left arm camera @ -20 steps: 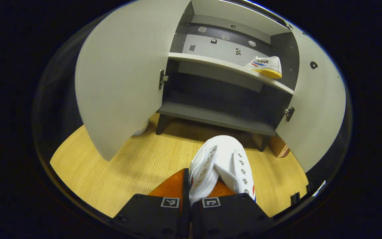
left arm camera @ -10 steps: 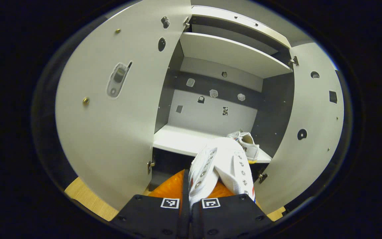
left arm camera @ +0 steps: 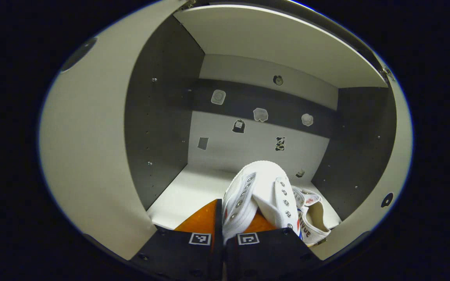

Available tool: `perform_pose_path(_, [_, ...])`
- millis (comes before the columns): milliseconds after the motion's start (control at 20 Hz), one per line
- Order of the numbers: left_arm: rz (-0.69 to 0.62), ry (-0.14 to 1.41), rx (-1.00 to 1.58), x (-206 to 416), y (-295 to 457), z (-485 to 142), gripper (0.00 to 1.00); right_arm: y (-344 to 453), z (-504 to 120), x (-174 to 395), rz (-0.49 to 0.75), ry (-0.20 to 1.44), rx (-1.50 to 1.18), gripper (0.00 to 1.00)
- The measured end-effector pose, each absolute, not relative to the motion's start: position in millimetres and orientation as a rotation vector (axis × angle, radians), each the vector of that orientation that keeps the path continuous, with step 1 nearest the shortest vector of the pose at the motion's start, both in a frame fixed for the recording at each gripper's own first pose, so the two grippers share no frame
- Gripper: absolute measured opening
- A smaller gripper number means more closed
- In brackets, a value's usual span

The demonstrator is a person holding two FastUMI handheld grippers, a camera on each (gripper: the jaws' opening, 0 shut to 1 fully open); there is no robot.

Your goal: Grab one shoe with the right hand and put it into the shoe cabinet, grab the other shoe with the left hand and put it into the shoe cabinet; then close the right door with the right hand and the left door with the left hand.

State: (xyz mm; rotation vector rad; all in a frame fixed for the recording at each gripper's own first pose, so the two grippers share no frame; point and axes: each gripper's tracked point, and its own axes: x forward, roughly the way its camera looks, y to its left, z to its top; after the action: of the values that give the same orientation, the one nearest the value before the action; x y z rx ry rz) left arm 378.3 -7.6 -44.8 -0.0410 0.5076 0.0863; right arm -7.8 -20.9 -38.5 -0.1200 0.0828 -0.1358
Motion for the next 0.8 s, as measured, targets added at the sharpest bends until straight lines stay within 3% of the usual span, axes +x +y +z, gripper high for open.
perform_pose_path(450, [0.159,0.691,0.018,432.2,-10.5,-137.1,0.11,-40.1,-51.7,-18.1,-0.185,0.142,-0.125,0.94])
perform_pose_path(800, [0.143,0.719,0.007,436.3,-14.0,-148.3,0.14,-51.9,-56.1,-15.2,-0.206,0.153,-0.111,0.94])
